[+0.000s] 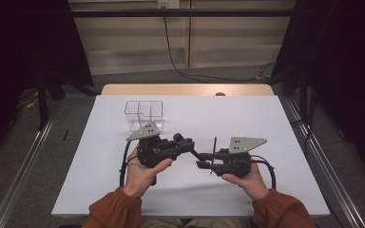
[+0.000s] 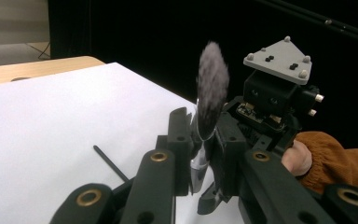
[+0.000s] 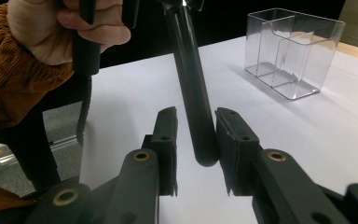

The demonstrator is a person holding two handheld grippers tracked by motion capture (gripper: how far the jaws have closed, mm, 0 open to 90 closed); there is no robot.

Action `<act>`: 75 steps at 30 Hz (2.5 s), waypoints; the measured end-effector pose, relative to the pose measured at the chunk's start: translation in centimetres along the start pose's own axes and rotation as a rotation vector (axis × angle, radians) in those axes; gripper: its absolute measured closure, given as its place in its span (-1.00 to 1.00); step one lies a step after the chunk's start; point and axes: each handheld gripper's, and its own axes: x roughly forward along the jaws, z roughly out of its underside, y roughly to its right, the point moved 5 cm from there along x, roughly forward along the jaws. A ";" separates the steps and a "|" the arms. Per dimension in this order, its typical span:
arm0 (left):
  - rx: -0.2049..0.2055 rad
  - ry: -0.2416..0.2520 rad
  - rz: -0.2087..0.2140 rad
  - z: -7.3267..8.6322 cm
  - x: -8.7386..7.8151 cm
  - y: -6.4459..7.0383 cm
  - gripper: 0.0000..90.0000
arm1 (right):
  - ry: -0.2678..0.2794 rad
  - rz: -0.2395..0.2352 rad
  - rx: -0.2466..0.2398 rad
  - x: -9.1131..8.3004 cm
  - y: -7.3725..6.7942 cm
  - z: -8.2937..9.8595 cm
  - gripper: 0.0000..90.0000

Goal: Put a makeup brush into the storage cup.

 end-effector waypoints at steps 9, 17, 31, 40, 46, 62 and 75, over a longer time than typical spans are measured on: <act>0.022 -0.016 -0.023 0.0 -0.1 -0.3 0.77 | 0.014 0.019 0.019 -0.3 0.2 -0.2 0.12; 0.019 -0.030 -0.045 0.3 -0.7 -1.0 0.77 | 0.036 0.049 0.060 -0.6 0.6 -0.3 -0.34; 0.024 -0.025 -0.095 0.1 -2.6 -2.1 0.77 | 0.050 0.144 0.076 -1.3 1.4 -0.5 -0.95; 0.033 -0.037 -0.127 0.2 -3.8 -2.7 0.77 | 0.048 0.175 0.055 -1.8 1.4 -0.6 -0.87; 0.037 -0.040 -0.158 0.2 -5.0 -3.3 0.77 | 0.096 0.250 0.071 -2.3 2.0 -0.3 -0.91; 0.036 -0.054 -0.215 0.4 -7.5 -4.6 0.77 | 0.137 0.394 0.048 -5.6 2.1 1.2 -0.99; 0.034 -0.054 -0.243 0.2 -8.8 -5.5 0.77 | 0.163 0.499 0.088 -8.3 2.6 2.5 -0.97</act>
